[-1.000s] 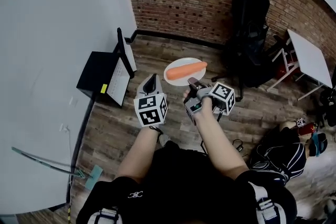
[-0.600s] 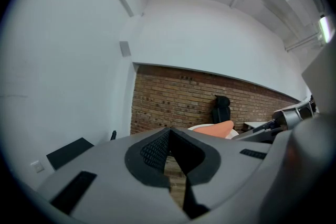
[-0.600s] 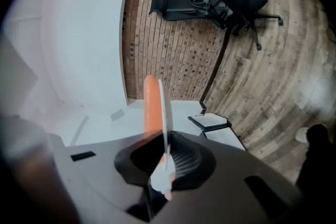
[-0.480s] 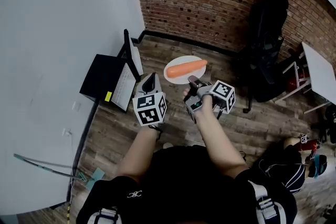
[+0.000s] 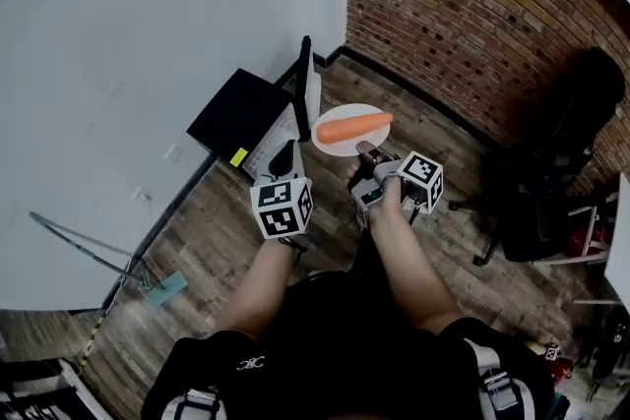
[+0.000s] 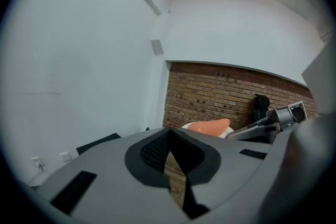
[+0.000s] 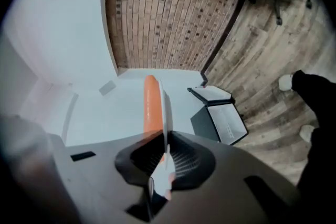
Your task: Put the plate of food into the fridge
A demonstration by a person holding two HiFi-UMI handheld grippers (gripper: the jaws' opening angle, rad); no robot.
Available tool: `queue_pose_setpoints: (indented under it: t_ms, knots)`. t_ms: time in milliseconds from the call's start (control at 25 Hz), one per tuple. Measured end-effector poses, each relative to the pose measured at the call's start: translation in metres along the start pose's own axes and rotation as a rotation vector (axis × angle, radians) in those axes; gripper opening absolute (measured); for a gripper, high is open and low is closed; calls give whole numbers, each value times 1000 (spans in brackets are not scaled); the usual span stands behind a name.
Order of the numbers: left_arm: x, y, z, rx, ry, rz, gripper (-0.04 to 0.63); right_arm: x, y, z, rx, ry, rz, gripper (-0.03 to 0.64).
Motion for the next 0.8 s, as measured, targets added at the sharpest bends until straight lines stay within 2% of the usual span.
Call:
queue_pose_setpoints:
  t_ms: [240, 440, 600, 800]
  knots:
    - [35, 19, 51, -39, 196, -60, -3, 28, 32, 100, 210, 23, -84, 37]
    - [45, 31, 83, -76, 382, -136, -3, 48, 58, 174, 404, 0, -147, 37]
    - [49, 21, 91, -63, 503, -189, -3, 54, 66, 217, 537, 1, -219, 37]
    - [62, -3, 84, -23, 620, -245, -3, 40, 59, 255, 648, -41, -219, 37]
Point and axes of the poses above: the fingertips, and each gripper's own axes: z forward along the fingers, x to its left, y out of its top, the point moved 8 cm from there along -z, backward along the fingers, and after that the axes turned 2 degrees about -z, right-handed, at the moved point
